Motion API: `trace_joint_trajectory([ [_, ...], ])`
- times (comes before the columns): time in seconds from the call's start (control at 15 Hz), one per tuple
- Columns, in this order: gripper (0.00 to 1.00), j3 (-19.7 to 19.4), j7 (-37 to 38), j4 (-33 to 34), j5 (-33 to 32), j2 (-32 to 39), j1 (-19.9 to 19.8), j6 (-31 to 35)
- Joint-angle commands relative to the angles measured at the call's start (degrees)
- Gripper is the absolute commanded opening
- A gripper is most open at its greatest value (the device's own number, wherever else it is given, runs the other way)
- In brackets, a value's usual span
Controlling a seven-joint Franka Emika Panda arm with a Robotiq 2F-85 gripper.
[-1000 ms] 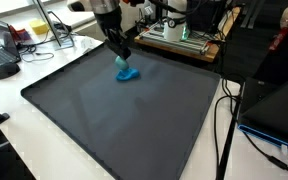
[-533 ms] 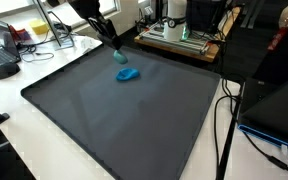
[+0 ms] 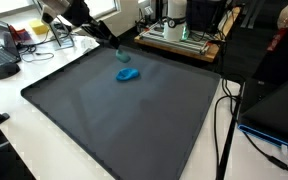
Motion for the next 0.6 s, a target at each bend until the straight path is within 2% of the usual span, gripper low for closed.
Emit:
trace_joint_trajectory([
  [0.0,0.22,0.56,-5.61,8.96,2.76,6.86,-2.28,-4.22],
  [0.53,0.22,2.39,-19.5,16.75,6.88,15.54,-9.18,-4.27],
])
